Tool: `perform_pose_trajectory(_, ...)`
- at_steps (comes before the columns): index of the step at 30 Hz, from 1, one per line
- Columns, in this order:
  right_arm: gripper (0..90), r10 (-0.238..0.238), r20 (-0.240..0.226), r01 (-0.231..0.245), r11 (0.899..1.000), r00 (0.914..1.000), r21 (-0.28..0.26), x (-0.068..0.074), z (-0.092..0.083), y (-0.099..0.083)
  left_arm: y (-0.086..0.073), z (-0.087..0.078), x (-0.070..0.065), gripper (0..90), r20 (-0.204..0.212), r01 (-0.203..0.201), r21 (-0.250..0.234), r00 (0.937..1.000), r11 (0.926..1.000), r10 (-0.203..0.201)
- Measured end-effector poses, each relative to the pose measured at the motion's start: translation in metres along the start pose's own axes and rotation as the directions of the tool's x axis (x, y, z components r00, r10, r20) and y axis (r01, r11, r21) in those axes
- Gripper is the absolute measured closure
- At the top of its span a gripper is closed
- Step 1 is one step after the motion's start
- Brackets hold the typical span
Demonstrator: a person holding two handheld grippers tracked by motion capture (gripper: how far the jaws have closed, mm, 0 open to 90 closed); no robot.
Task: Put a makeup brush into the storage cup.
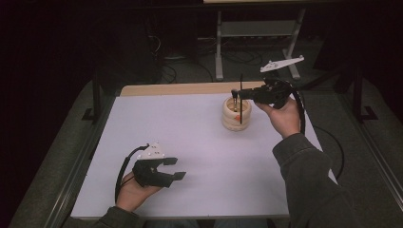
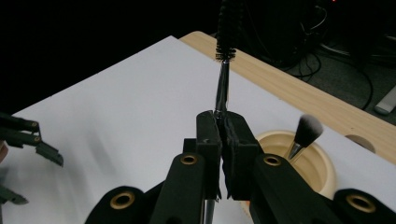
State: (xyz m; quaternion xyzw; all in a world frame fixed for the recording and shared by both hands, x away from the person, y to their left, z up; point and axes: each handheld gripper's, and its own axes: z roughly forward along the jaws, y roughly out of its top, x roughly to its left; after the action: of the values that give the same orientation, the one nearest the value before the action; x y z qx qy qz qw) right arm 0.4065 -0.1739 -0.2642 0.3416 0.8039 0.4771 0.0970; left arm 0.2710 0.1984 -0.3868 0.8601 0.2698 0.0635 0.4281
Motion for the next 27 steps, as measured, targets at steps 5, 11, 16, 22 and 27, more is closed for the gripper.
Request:
perform_pose_trajectory(5, 85.1, 0.001, 0.022, -0.001, 1.0, 0.9998, -0.005, -0.006, 0.002, 0.009, 0.0, -0.001, 0.0, 38.0, 0.0, 0.011, -0.008, 0.9999, 0.9999, -0.011)
perform_pose_trajectory(11, 85.1, 0.02, 0.031, -0.02, 1.0, 0.9993, -0.015, -0.013, 0.007, 0.015, 0.001, -0.003, 0.001, 37.6, -0.001, 0.004, -0.007, 1.0, 1.0, -0.004)
perform_pose_trajectory(16, 85.1, 0.044, 0.047, -0.044, 0.999, 0.9979, -0.016, -0.021, 0.013, 0.018, 0.002, -0.004, 0.001, 37.6, 0.002, -0.003, -0.015, 1.0, 0.9999, 0.003)
perform_pose_trajectory(22, 85.1, 0.07, 0.062, -0.068, 0.997, 0.9956, -0.03, -0.03, 0.018, 0.023, 0.001, -0.006, 0.002, 37.6, 0.0, 0.003, -0.023, 1.0, 0.9997, -0.003)
perform_pose_trajectory(27, 85.1, 0.082, 0.075, -0.079, 0.996, 0.9938, -0.034, -0.037, 0.023, 0.028, 0.001, -0.006, 0.002, 37.5, -0.001, -0.003, -0.022, 1.0, 0.9997, 0.003)
